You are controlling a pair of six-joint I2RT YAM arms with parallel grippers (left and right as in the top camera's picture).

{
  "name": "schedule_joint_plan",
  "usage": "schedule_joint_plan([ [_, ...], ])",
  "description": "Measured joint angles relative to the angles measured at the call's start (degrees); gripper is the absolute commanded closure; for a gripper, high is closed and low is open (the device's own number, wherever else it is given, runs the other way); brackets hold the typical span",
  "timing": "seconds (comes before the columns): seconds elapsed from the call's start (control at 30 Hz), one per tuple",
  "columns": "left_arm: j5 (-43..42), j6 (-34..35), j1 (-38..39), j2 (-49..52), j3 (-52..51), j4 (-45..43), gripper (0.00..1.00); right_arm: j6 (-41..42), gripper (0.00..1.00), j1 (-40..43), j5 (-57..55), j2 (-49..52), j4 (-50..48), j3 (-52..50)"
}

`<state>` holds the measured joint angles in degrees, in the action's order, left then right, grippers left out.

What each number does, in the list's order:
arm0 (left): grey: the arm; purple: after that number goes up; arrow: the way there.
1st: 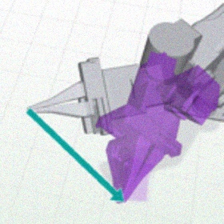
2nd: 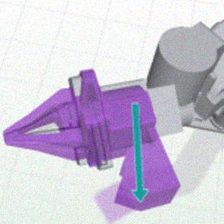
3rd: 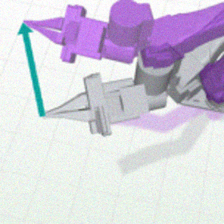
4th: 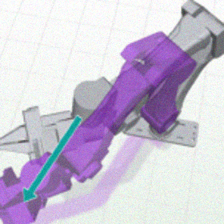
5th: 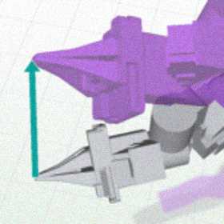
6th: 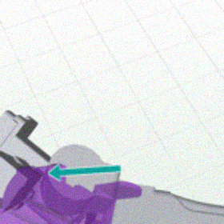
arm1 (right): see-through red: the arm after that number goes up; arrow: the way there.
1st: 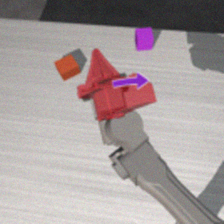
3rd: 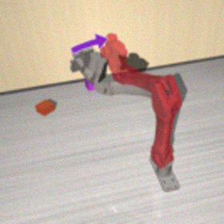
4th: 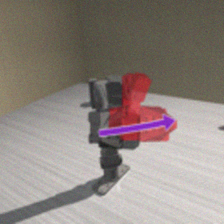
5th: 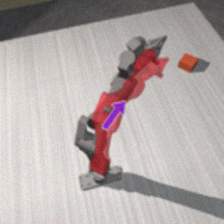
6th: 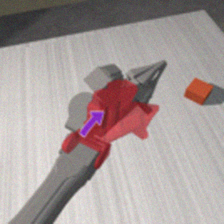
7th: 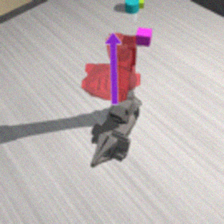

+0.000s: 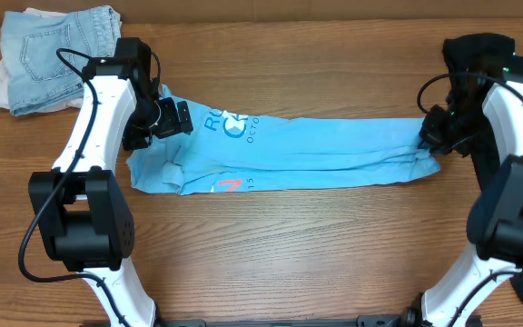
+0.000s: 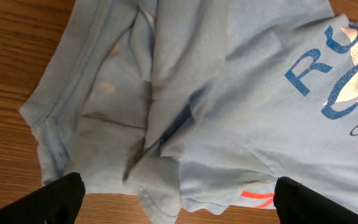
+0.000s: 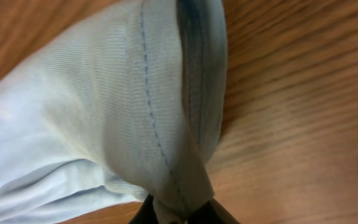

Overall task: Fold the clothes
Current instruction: 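Fold the right end leftward over the shirt with the right gripper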

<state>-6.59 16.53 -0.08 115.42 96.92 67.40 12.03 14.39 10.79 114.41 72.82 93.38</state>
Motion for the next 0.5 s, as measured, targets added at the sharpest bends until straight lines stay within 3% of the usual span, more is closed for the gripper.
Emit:
schedule_joint_plan([
  [0.3, 0.0, 0.0, 0.0, 0.0, 0.0, -0.1, 0.0, 0.9, 0.96, -8.1, -0.8, -4.6, -0.7, 0.6],
  [0.5, 0.0, 0.0, 0.0, 0.0, 0.0, -0.1, 0.0, 1.2, 0.96, -14.9, 4.5, -4.6, -4.9, 0.6],
])
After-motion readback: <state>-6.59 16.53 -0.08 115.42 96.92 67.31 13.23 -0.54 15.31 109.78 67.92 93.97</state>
